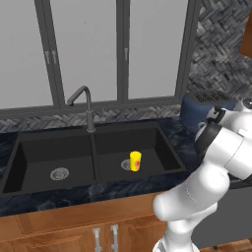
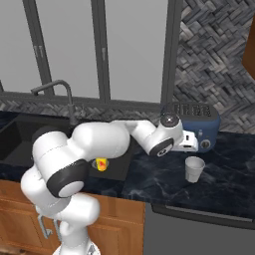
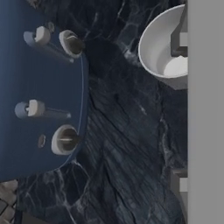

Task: Place the glass cup in the left basin and the cup in the right basin of the sink.

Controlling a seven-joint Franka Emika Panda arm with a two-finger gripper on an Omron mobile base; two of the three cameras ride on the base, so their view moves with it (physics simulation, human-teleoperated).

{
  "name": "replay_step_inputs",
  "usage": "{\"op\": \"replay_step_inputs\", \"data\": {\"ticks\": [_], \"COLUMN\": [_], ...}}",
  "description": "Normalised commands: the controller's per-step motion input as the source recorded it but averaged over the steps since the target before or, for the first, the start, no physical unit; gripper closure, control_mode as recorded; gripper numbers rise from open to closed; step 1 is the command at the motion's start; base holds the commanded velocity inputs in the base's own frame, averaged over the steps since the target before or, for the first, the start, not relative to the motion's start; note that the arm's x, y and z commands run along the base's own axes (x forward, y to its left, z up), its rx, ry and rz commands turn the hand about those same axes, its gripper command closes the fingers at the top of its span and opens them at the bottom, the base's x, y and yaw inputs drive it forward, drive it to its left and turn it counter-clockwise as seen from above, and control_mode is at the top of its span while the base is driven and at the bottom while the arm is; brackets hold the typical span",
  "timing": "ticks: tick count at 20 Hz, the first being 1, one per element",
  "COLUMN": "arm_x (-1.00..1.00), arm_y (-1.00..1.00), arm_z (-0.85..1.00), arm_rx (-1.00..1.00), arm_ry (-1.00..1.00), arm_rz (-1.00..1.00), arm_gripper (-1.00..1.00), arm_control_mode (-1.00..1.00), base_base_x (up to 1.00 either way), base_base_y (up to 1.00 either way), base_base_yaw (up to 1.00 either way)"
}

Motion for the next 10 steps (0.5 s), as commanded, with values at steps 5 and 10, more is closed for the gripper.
{"op": "replay_step_inputs", "data": {"ticks": [5,10], "arm_x": [0.00,0.00], "arm_y": [-0.24,-0.26], "arm_z": [-0.25,-0.21], "arm_rx": [0.00,0.00], "arm_ry": [0.01,0.02], "arm_rz": [0.00,0.00], "arm_gripper": [-1.00,-1.00], "arm_control_mode": [-1.00,-1.00], "base_base_x": [0.00,0.00], "base_base_y": [0.00,0.00], "base_base_yaw": [0.00,0.00]}}
